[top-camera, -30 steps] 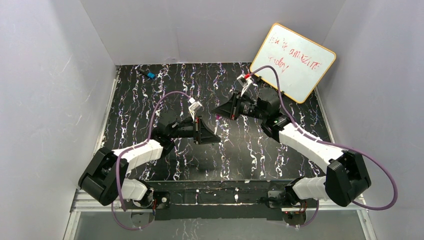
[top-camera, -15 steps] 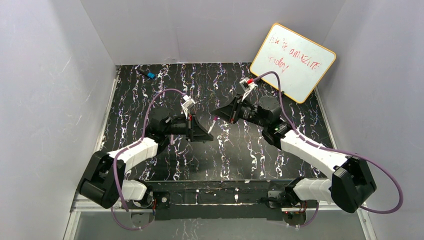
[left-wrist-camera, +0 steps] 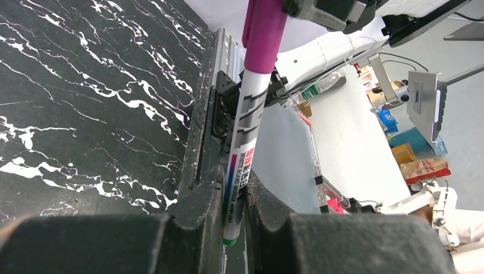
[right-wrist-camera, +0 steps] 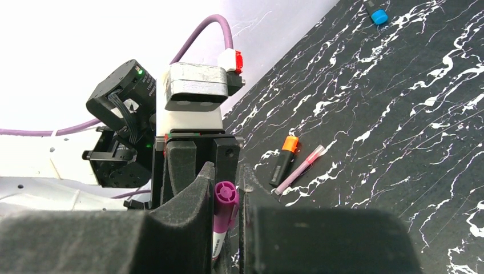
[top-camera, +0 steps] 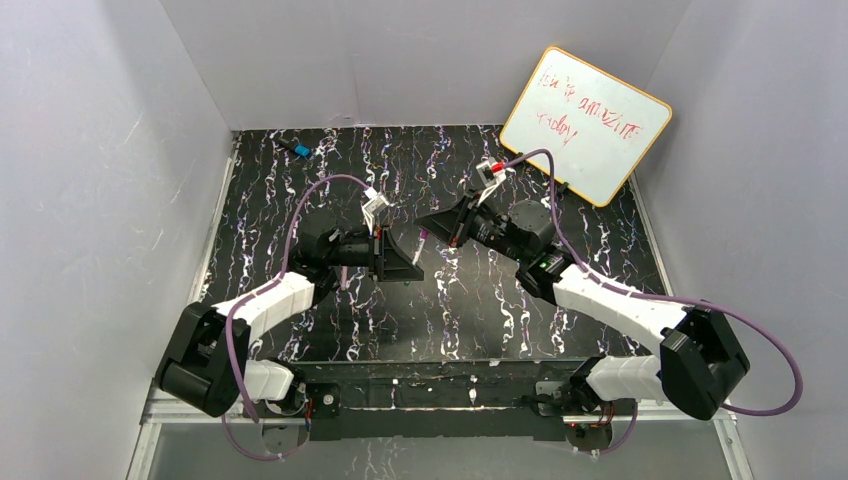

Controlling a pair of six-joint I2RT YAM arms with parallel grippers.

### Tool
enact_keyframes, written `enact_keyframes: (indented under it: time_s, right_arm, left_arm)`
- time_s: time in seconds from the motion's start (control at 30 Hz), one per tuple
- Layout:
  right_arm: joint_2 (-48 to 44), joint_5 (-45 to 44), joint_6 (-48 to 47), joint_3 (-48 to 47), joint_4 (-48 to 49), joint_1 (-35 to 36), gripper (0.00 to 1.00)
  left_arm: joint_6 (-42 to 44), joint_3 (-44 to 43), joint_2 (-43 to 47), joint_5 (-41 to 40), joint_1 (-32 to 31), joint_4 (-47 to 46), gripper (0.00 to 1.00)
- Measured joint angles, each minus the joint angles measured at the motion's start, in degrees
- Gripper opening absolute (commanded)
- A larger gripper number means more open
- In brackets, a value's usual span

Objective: Insert the pens into the pen caps

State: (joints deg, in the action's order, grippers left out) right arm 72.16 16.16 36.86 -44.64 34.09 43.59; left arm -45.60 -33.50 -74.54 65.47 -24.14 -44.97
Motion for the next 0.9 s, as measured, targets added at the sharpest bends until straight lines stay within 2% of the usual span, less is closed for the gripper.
enact_keyframes:
  time_s: [0.47, 0.9]
  right_arm:
    - [1.01, -8.22, 1.49, 2.82, 6.82, 3.45, 0.01]
    - [2.08, -12.17, 2.14, 3.28, 13.31, 4.94, 0.01]
  left_arm:
    - [0.66, -0.52, 0.22, 2.75, 3.5, 1.51, 0.0]
    - [1.07, -6.25, -1.09, 6.84, 5.03, 2.86, 0.0]
